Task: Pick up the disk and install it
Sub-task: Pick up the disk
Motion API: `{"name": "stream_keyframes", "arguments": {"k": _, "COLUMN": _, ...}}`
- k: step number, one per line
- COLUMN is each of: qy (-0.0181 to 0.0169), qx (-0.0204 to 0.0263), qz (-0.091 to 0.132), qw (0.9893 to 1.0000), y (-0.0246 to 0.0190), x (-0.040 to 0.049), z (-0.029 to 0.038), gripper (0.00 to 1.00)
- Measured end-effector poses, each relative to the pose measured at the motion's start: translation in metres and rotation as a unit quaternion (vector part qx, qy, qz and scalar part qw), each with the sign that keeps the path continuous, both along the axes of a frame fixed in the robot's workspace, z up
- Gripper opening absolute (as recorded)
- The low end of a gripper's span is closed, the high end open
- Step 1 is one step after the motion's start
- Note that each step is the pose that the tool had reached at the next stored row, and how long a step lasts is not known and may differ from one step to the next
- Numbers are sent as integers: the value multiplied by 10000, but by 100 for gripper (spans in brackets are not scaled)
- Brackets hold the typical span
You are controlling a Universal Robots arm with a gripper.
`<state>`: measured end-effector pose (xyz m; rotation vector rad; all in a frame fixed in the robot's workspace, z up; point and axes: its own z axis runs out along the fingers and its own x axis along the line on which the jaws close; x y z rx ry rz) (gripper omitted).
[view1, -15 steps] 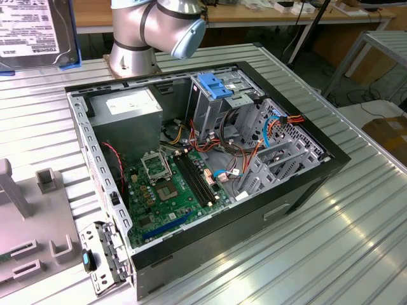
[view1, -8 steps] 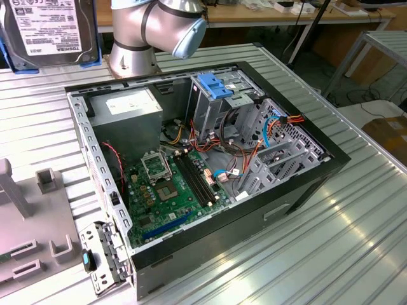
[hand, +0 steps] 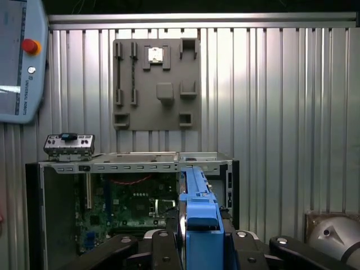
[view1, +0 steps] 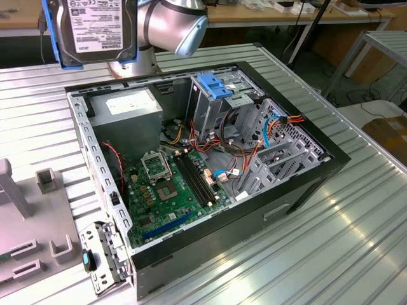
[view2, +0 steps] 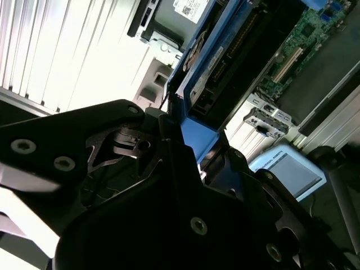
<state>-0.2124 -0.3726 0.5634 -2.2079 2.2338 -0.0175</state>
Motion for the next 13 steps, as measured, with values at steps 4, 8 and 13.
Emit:
{"name": "stream_keyframes", "arguments": {"k": 4, "qy": 0, "qx": 0, "qz": -1, "qw": 10000, "y": -2, "x": 304, "z": -19, "gripper": 37}}
{"name": "stream_keyframes", "arguments": {"k": 8, "qy": 0, "qx": 0, "qz": -1, "qw": 10000, "y": -2, "x": 627, "z": -39, "gripper": 37}}
{"name": "stream_keyframes", "arguments": {"k": 13, "qy": 0, "qx": 0, "qz": 0, "qw": 10000, "y": -4, "x": 965, "z": -68, "gripper": 37}}
